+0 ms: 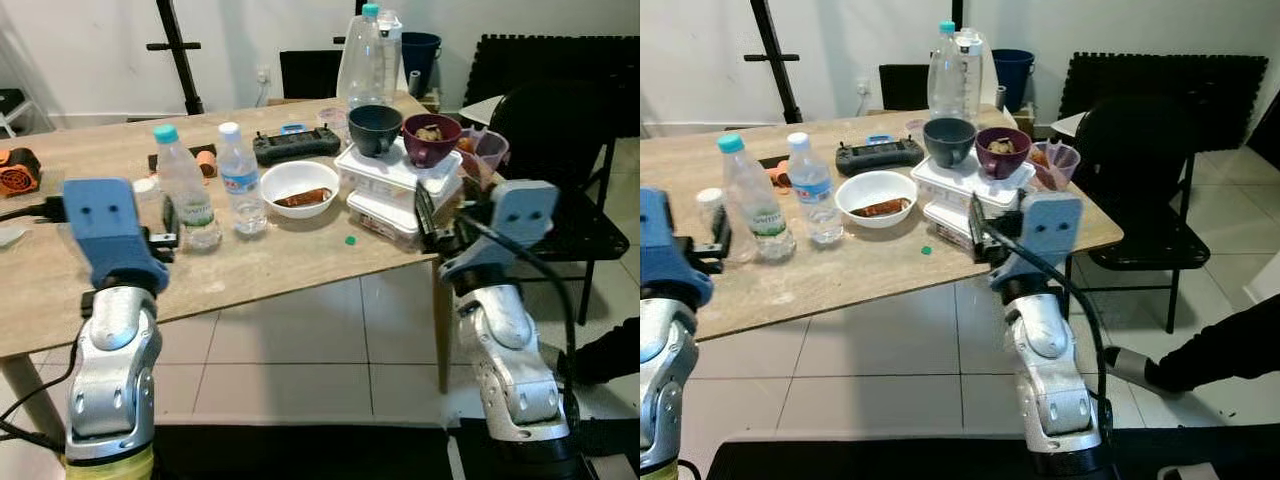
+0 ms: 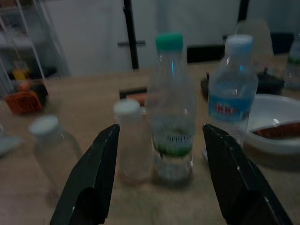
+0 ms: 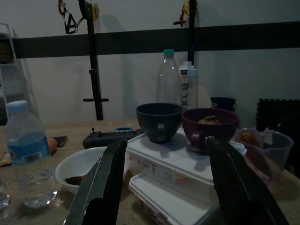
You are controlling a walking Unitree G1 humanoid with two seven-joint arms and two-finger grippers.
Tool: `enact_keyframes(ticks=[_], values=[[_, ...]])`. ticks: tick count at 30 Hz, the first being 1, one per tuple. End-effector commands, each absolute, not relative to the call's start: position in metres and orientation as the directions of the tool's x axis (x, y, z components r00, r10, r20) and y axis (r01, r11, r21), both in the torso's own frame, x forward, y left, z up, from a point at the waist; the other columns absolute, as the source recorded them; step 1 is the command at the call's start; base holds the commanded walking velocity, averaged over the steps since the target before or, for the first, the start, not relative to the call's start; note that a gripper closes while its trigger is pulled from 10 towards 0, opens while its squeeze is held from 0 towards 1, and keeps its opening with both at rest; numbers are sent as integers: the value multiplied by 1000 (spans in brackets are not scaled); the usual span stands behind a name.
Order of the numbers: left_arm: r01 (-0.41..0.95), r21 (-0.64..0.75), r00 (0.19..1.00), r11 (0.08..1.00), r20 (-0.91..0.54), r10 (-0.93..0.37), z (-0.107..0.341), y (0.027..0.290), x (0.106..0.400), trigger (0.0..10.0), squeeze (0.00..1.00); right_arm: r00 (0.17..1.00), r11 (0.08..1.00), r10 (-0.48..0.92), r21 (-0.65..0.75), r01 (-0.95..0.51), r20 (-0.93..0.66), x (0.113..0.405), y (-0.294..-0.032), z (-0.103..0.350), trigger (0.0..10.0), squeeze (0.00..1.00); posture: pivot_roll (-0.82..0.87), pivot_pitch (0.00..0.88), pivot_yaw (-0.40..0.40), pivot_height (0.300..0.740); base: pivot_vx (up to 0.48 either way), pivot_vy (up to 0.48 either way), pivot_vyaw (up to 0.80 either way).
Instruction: Restocking fridge
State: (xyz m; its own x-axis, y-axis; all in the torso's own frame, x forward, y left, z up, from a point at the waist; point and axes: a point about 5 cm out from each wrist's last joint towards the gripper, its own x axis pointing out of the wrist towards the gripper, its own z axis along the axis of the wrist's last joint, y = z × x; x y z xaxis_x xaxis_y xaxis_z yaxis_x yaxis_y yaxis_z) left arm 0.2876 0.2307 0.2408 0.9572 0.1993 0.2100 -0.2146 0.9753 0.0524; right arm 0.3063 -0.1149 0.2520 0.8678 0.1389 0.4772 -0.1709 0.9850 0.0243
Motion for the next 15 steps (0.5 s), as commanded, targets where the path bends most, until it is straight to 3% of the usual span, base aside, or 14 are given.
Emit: enact_keyframes(ticks=[1, 7, 15], values=[[-188, 30, 968, 982, 175, 180, 242, 238, 290, 10000, 0, 877, 986, 119, 50, -160, 466, 305, -120, 252, 10000, 0, -47, 134, 20, 721, 0, 0, 0], [-130, 16, 977, 991, 174, 125, 254, 250, 302, 10000, 0, 878, 989, 101, 50, -140, 469, 308, -126, 255, 10000, 0, -38, 134, 18, 721, 0, 0, 0], [-119, 6, 977, 993, 182, 116, 284, 270, 348, 10000, 0, 875, 990, 99, 43, -135, 473, 309, -127, 260, 10000, 0, -44, 147, 16, 721, 0, 0, 0]])
